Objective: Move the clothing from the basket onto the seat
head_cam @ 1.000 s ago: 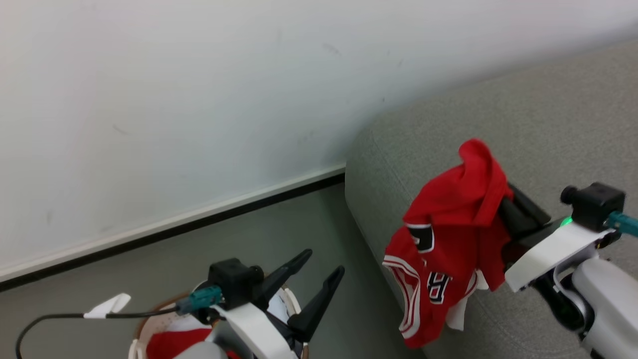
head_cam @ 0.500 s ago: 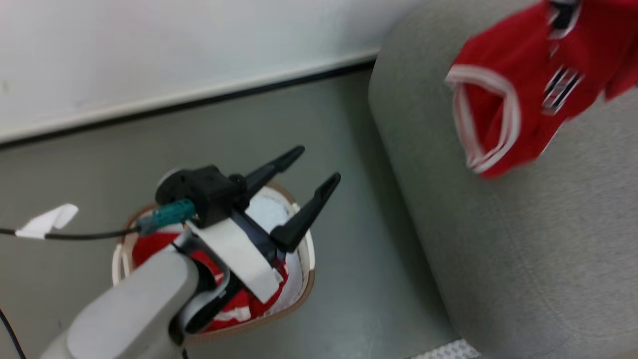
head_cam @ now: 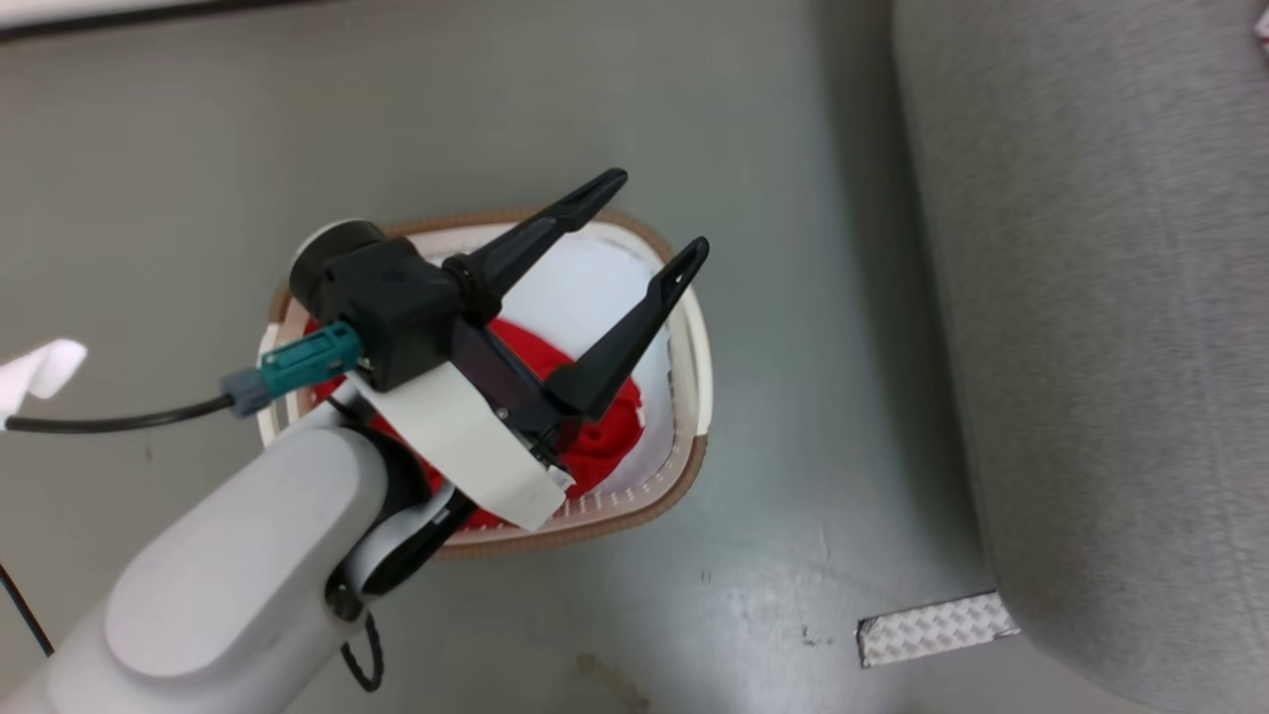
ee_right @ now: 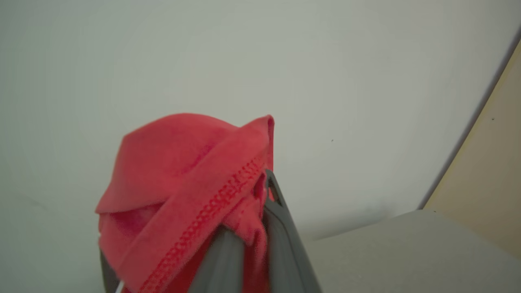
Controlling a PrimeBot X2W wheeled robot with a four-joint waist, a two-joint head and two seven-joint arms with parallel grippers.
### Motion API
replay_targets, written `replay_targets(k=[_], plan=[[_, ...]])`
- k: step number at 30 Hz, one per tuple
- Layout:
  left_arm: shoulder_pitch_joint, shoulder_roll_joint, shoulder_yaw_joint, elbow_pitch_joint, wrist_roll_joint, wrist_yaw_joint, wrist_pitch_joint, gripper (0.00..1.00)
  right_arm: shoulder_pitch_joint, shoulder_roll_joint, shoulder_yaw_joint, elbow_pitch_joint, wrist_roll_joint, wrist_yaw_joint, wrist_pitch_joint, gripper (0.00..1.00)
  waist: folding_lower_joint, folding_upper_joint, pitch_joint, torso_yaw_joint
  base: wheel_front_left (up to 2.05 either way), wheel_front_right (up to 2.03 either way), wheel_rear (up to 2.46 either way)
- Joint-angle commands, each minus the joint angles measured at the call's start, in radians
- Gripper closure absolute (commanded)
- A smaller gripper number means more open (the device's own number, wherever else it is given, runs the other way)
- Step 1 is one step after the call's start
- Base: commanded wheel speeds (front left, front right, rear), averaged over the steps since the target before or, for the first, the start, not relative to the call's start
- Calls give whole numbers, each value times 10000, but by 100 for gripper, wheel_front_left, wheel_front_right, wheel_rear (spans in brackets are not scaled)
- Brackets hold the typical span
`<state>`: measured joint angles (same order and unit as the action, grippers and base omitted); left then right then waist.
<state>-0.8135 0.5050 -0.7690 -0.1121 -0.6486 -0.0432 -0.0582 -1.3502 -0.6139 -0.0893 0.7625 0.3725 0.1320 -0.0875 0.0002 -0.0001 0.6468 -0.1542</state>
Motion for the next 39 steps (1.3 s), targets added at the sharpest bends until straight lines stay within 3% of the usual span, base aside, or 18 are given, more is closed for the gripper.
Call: replay_targets(k=[1,10,11,12,13,18,24,32,39], plan=[[-70,64,77,-117,-27,53,-11,0,219,57,-331,396,-520,-23,154,100,-2,1,562,315,0,0,0],[412,375,146,-65,-142,181,-223,0,1734,1379,-3048,2409,-2744,-25,-591,99,-2,1,910,543,0,0,0],[499,402,162,-54,-178,206,-254,0,1860,1551,-3224,2528,-2836,-25,-644,73,-2,1,828,533,0,0,0],[603,451,182,-28,-211,230,-314,0,1963,1624,-3350,2590,-2926,-25,-713,7,-2,1,710,510,0,0,0],[684,494,216,-11,-241,250,-357,0,2070,1600,-3442,2633,-3086,-25,-743,0,-2,1,582,484,0,0,0],[1199,665,332,255,-362,419,-678,0,2840,2039,-3334,2596,-3719,-25,-942,0,-2,1,-335,329,0,0,0],[2215,638,374,847,-679,639,-1255,0,4386,2527,-2612,2028,-3540,-25,-1288,0,-2,1,-1995,161,0,0,0],[3911,431,537,1840,-943,1239,-1896,0,7209,3042,-1542,-56,-2775,-25,-1640,0,-2,1,-4396,263,0,0,0],[5128,62,1047,2430,-774,1595,-2058,0,9333,3387,-743,-2071,-2411,-25,-1729,0,-2,1,-5597,565,0,0,0]])
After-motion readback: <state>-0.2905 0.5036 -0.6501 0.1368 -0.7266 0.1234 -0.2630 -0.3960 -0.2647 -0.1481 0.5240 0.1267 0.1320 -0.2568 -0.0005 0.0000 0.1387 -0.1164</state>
